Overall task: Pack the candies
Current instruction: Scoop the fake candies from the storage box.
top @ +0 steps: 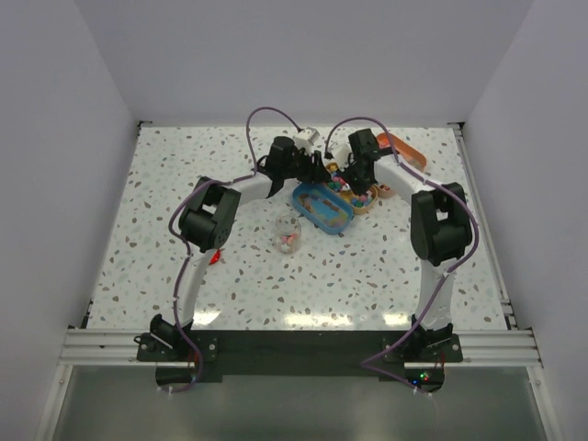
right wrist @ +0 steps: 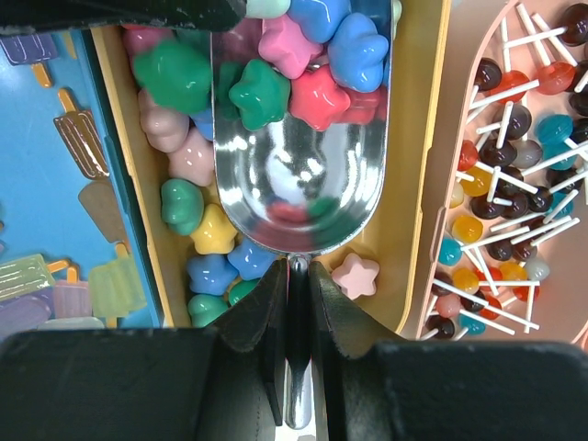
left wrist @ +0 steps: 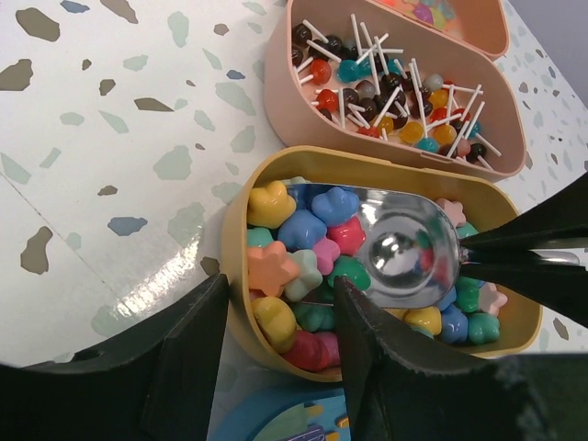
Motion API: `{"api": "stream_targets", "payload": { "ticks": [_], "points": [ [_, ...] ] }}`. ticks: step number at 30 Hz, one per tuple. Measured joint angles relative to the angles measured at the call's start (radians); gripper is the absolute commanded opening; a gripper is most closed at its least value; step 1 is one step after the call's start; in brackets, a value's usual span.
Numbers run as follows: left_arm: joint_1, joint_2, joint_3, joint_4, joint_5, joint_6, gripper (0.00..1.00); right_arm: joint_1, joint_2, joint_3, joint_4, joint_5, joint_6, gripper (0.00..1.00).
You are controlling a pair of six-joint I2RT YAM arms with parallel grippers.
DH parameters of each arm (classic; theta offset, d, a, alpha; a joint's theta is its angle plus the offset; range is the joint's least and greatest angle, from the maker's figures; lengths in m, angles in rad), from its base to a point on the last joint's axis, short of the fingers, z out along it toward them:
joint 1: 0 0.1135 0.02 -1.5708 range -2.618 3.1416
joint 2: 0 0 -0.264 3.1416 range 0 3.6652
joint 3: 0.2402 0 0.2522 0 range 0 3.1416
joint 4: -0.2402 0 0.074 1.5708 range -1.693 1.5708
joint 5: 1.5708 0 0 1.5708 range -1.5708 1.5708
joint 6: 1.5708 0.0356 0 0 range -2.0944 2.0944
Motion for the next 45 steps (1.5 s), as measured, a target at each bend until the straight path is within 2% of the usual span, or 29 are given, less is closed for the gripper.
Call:
{"api": "stream_targets", "payload": {
  "ticks": [11,20,34,45],
  "points": [
    [-0.002,-0.021,-0.013,-0.004,-0.031,-0.011,0.68,0.000,-0.015,-0.077,0.123,-0.016,0.041,0.00],
    [-0.002,-0.067,-0.028,-0.014,-0.043,-0.022,0.74,-0.015,-0.024,-0.119,0.184,-0.056,0.043,0.00],
    [-0.002,-0.132,-0.066,0.027,-0.032,-0.071,0.75,-0.030,-0.035,-0.140,0.205,-0.095,0.027,0.00],
    [-0.004,-0.135,-0.090,0.035,-0.023,-0.082,0.74,-0.028,-0.038,-0.114,0.124,-0.080,-0.028,0.00]
  ]
}}
